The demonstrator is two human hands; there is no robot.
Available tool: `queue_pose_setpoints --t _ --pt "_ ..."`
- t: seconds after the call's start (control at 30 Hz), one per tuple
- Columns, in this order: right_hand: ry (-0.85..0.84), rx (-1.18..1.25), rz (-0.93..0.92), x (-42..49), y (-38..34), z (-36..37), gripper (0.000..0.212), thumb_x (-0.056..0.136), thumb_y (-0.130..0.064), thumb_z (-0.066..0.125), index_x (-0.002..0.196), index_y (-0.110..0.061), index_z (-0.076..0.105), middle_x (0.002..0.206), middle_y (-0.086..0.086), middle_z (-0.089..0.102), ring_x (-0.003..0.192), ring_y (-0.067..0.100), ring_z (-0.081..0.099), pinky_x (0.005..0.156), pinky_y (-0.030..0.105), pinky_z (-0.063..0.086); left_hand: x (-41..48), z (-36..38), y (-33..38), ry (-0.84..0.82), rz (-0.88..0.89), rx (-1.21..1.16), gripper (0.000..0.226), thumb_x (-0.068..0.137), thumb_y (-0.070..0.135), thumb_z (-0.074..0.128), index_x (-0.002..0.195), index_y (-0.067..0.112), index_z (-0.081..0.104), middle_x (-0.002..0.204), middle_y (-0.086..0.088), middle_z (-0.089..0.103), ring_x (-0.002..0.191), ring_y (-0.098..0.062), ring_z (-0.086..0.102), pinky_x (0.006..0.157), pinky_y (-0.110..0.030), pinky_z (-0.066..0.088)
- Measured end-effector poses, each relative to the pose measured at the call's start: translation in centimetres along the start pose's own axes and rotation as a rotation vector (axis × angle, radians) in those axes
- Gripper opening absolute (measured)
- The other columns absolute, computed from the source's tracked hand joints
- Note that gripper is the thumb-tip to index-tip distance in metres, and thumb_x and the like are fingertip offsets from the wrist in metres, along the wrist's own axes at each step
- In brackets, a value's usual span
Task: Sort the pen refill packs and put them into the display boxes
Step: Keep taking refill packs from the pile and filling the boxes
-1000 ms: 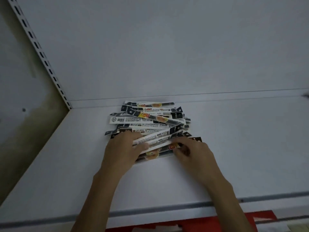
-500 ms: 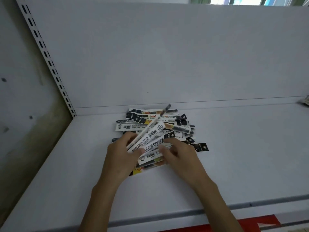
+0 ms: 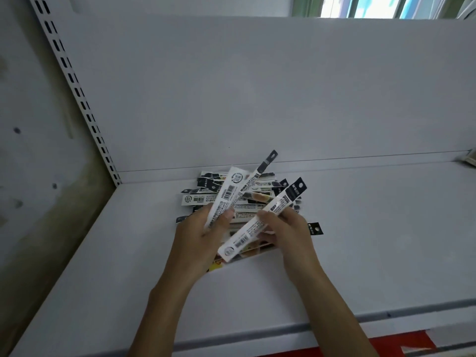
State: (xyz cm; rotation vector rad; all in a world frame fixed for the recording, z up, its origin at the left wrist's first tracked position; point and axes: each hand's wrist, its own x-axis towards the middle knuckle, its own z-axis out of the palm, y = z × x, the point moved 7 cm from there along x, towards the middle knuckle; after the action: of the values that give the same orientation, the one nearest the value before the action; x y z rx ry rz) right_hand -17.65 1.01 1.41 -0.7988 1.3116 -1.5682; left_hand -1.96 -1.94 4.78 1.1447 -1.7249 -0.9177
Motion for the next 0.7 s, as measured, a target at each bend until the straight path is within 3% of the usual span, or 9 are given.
queue_pose_setpoints --t 0.13,0.2,0.27,0.33,0.43,0.5,0.6,0.7 --pt "-0.108 -0.049 0.08 -0.1 0.3 0.3 0.013 0.087 -0.004 0.052 0.094 -0.004 0.062 0.085 0.014 0.068 0.072 0.024 0.067 0.061 0.034 0.056 0.0 -0.5 0.8 0.099 0.19 0.23 0.051 0.089 0.058 0.032 0.11 0.02 0.058 0.098 0.009 0.058 0.087 -0.003 0.057 0.062 -0.006 0.042" --pt "-0.248 -0.001 0.16 -0.7 0.5 1.8 0.014 0.087 0.001 0.045 0.09 -0.002 0.059 0.075 0.012 0.066 0.062 0.023 0.063 0.056 0.032 0.053 0.0 -0.4 1.2 0.114 0.263 0.247 0.062 0.088 0.064 0.029 0.119 0.018 0.056 0.106 0.008 0.056 0.091 0.001 0.054 0.067 -0.008 0.044" --pt "-0.342 0.057 0.214 -1.3 0.6 3.1 0.017 0.084 0.004 0.04 0.089 -0.001 0.056 0.067 0.011 0.063 0.049 0.02 0.055 0.048 0.028 0.048 -0.1 -0.1 1.8 0.096 0.305 0.202 0.056 0.087 0.054 0.034 0.121 0.014 0.055 0.106 0.008 0.054 0.09 0.009 0.054 0.069 -0.006 0.046" --pt "-0.385 0.067 0.233 -1.8 0.7 3.8 0.014 0.082 -0.006 0.045 0.089 -0.003 0.058 0.064 0.013 0.056 0.04 0.016 0.044 0.042 0.023 0.04 -0.3 0.5 2.2 0.058 0.338 0.156 0.046 0.088 0.046 0.042 0.121 0.017 0.054 0.101 0.012 0.053 0.093 0.013 0.052 0.072 -0.004 0.044" --pt "-0.373 0.023 0.2 -2.0 0.5 3.6 0.014 0.083 -0.026 0.061 0.078 -0.013 0.063 0.063 0.01 0.044 0.038 0.011 0.034 0.04 0.02 0.03 -0.7 1.0 2.9 0.016 0.382 0.124 0.035 0.083 0.05 0.042 0.118 0.048 0.042 0.103 0.02 0.052 0.097 0.008 0.052 0.075 -0.013 0.048" --pt "-0.359 -0.015 0.191 -2.2 0.1 2.9 0.018 0.084 -0.027 0.06 0.07 -0.016 0.062 0.058 0.002 0.042 0.037 0.009 0.031 0.039 0.018 0.025 -1.0 1.6 3.3 -0.026 0.397 0.096 0.033 0.081 0.05 0.044 0.113 0.059 0.039 0.104 0.016 0.053 0.095 0.003 0.053 0.075 -0.014 0.047" --pt "-0.401 -0.092 0.198 -2.5 0.0 2.4 0.026 0.086 -0.02 0.052 0.06 -0.017 0.055 0.054 0.001 0.038 0.037 0.008 0.027 0.039 0.017 0.019 -1.5 2.9 4.0 -0.075 0.46 0.141 0.033 0.084 0.045 0.043 0.116 0.05 0.04 0.101 0.017 0.049 0.094 0.006 0.049 0.076 -0.005 0.039" --pt "-0.425 -0.021 0.231 -2.8 0.3 2.2 0.03 0.085 -0.015 0.047 0.057 -0.017 0.054 0.051 0.0 0.039 0.036 0.007 0.026 0.039 0.017 0.017 -1.9 3.7 4.3 -0.113 0.48 0.161 0.035 0.087 0.04 0.047 0.12 0.047 0.04 0.101 0.014 0.047 0.091 0.004 0.049 0.073 -0.004 0.037"
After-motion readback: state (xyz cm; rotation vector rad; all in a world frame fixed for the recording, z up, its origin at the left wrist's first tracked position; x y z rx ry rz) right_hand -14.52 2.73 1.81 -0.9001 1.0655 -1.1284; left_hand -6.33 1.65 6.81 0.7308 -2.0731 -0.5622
